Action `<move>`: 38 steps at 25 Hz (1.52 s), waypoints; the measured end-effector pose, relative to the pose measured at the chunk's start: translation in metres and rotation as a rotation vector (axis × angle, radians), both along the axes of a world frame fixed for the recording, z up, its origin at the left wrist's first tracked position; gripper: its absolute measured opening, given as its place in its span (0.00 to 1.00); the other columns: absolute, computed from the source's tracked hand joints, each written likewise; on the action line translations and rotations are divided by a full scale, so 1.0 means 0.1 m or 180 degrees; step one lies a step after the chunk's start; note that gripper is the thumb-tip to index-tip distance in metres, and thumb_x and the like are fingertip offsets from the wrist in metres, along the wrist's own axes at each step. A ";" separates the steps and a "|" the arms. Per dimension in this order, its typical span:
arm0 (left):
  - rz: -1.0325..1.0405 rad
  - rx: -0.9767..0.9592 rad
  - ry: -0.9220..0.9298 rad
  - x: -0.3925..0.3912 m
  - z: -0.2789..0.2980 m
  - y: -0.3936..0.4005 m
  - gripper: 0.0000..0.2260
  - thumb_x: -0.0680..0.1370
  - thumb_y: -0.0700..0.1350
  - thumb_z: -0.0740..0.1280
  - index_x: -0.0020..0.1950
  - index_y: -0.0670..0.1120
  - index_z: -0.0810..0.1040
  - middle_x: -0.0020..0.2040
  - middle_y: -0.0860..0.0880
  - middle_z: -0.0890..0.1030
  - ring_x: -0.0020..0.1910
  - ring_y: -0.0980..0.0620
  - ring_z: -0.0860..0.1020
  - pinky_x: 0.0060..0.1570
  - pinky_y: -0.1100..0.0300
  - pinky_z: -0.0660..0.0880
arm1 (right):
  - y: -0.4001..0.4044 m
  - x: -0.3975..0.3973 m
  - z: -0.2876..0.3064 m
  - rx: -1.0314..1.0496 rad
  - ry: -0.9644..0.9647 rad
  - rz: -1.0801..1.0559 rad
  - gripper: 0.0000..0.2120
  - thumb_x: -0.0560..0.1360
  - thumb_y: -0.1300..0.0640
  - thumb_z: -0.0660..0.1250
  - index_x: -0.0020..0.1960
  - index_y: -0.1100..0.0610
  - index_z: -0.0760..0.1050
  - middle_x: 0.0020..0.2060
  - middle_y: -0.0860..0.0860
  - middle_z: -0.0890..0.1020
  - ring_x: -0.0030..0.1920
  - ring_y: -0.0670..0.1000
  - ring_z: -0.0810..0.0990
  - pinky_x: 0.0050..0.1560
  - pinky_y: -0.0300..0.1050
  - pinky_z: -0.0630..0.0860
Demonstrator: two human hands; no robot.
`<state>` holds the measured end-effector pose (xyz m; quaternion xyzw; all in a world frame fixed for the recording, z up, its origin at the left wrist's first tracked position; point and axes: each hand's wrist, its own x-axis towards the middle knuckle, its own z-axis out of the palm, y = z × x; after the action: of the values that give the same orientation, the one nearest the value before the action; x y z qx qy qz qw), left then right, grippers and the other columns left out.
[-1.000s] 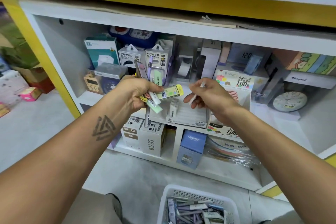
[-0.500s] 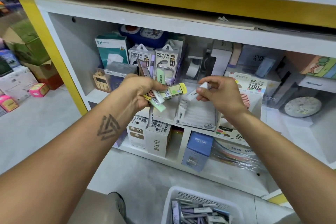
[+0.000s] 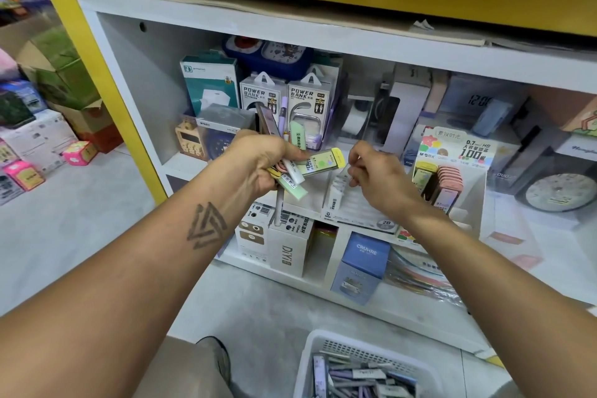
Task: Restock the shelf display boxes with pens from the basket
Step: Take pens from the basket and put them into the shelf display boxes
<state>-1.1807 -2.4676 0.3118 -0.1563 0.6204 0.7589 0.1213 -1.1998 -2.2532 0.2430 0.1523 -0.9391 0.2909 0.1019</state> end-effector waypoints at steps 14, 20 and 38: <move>0.0044 -0.0090 0.0000 0.01 -0.03 0.02 0.29 0.65 0.23 0.73 0.65 0.32 0.71 0.49 0.32 0.82 0.35 0.36 0.84 0.29 0.45 0.79 | 0.03 -0.03 -0.05 0.0477 0.0123 0.0250 0.14 0.78 0.67 0.61 0.48 0.48 0.67 0.39 0.52 0.81 0.42 0.56 0.81 0.42 0.54 0.80; 0.0043 -0.0066 0.0036 0.01 -0.01 0.10 0.27 0.67 0.23 0.72 0.64 0.31 0.72 0.49 0.32 0.82 0.33 0.38 0.84 0.26 0.48 0.78 | 0.01 0.01 0.07 0.0241 0.0057 0.0014 0.14 0.80 0.66 0.61 0.58 0.56 0.82 0.45 0.51 0.82 0.46 0.54 0.82 0.44 0.42 0.73; -0.0785 0.0560 -0.0436 0.08 0.02 1.28 0.05 0.79 0.30 0.61 0.45 0.36 0.71 0.42 0.38 0.79 0.39 0.43 0.79 0.55 0.45 0.74 | 1.06 0.58 0.69 -0.2177 -0.0747 -0.1136 0.05 0.78 0.68 0.68 0.53 0.66 0.81 0.45 0.65 0.85 0.36 0.59 0.82 0.39 0.47 0.80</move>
<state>-1.1730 -2.3397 0.3137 -0.1191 0.5564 0.7772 0.2687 -1.1414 -2.1470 0.3122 -0.0901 -0.8050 0.5798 0.0876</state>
